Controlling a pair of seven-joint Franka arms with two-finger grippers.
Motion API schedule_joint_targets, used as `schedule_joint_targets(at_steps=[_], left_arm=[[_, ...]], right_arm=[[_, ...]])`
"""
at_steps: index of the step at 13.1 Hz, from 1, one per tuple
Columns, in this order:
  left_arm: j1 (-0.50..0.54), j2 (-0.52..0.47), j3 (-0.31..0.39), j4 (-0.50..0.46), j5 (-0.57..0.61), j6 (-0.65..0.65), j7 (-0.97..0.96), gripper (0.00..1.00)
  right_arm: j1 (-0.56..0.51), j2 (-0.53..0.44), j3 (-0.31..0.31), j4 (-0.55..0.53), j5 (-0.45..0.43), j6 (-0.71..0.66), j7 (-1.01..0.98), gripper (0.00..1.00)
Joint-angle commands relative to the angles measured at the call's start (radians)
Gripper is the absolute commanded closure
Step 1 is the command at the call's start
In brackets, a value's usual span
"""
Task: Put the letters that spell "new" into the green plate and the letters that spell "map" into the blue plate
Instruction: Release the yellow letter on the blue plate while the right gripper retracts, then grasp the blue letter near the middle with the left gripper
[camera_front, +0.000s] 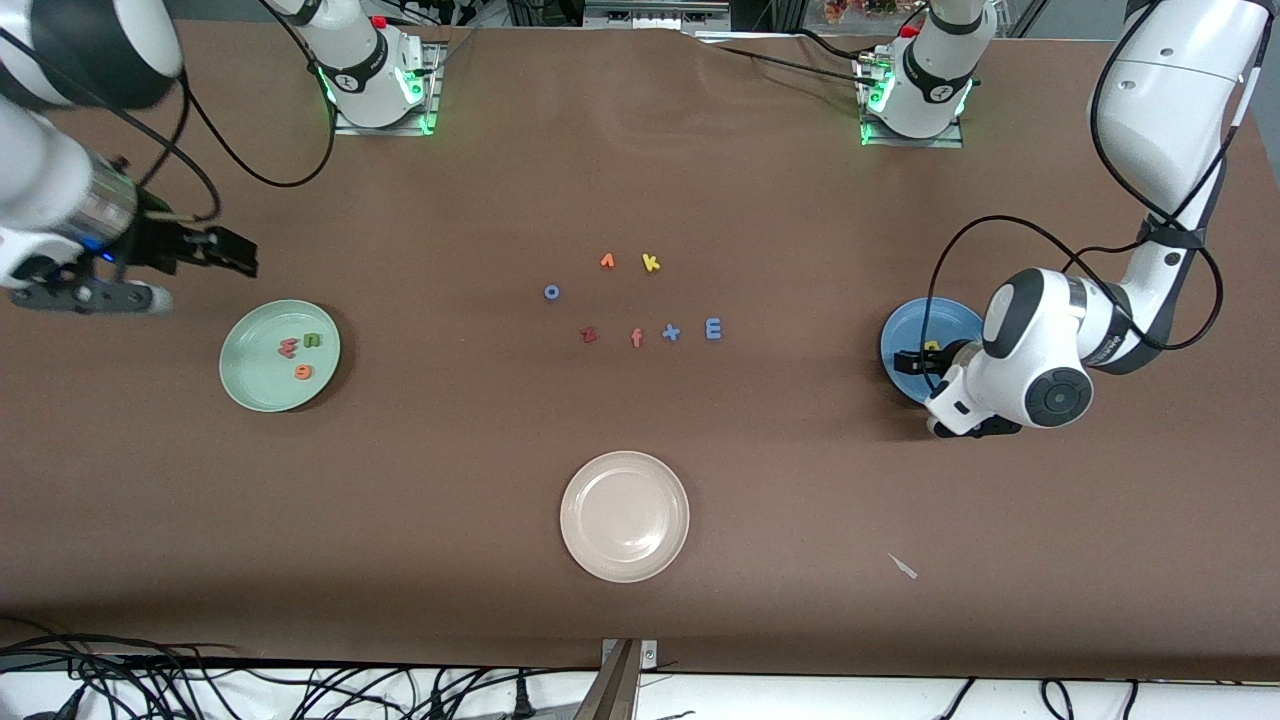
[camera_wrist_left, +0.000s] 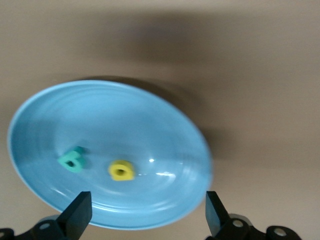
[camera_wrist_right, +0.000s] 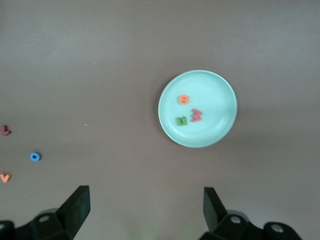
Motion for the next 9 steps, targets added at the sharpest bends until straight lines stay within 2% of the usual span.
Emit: schedule_joint_targets(at_steps=[1, 4, 6, 9], left_arm=[[0.0, -0.04, -0.098, -0.011, -0.021, -0.002, -0.176, 0.0], [-0.026, -0.029, -0.213, -0.031, -0.019, 0.073, -0.439, 0.01], [-0.119, -0.012, -0.218, -0.051, -0.015, 0.156, -0.592, 0.01], [-0.205, 0.0, -0.215, -0.109, -0.006, 0.324, -0.775, 0.06]], right_arm=[[-0.017, -0.017, 0.002, 0.085, -0.007, -0.1, -0.005, 0.0], [-0.017, -0.016, -0.014, 0.091, 0.002, -0.099, 0.008, 0.0], [-0.015, -0.002, -0.02, 0.101, 0.012, -0.1, 0.005, 0.0], [-0.014, 0.003, -0.017, 0.102, 0.013, -0.102, 0.008, 0.0]])
